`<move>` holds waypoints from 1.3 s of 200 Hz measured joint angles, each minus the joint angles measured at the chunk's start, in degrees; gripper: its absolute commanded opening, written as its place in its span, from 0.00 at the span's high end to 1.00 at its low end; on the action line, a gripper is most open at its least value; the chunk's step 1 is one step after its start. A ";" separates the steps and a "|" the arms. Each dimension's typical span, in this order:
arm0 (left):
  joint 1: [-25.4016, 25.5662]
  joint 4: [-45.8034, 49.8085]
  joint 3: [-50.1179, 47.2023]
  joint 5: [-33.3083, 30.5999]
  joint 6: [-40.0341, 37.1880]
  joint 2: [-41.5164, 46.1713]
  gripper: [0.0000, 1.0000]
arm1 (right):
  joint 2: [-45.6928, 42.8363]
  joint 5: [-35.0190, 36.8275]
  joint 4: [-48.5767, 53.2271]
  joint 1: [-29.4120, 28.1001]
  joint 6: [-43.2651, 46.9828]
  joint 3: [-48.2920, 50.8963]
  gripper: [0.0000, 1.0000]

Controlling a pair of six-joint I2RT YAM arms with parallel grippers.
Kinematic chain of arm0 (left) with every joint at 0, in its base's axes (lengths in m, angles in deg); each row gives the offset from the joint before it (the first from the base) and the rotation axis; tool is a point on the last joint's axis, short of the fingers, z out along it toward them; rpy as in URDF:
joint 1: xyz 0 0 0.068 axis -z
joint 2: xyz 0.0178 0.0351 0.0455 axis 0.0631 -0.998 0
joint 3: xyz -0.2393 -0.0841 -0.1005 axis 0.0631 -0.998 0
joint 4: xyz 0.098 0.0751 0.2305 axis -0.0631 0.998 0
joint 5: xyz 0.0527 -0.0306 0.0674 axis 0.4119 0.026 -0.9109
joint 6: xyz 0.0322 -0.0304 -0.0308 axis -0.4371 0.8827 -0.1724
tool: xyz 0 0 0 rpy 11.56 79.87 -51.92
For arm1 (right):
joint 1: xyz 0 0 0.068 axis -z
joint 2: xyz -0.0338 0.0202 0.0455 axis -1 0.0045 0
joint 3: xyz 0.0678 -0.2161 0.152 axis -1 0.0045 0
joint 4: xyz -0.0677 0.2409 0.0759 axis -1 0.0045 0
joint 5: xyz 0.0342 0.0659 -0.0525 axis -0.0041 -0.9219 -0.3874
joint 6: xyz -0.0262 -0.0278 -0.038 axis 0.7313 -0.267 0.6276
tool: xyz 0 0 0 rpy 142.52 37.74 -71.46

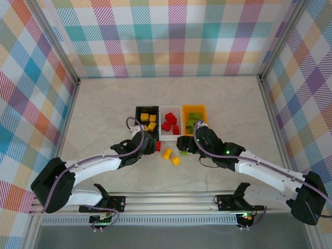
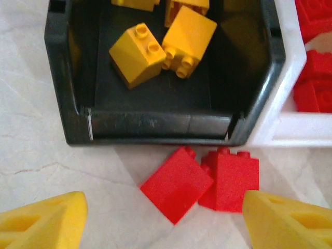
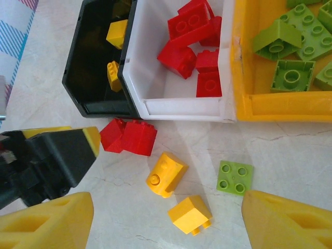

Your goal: Sort the legos into containers by color

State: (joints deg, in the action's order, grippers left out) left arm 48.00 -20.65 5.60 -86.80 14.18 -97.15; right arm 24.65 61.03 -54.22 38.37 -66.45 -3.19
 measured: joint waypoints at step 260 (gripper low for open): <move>-0.33 6.32 -3.98 -1.60 5.99 -4.39 0.43 | -7.98 1.97 0.90 0.00 -0.79 2.75 0.24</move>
State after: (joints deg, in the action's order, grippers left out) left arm 47.67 -14.34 1.62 -88.40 20.17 -101.55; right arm 16.68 63.00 -53.32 38.37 -67.24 -0.43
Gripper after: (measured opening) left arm 0.607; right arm 0.760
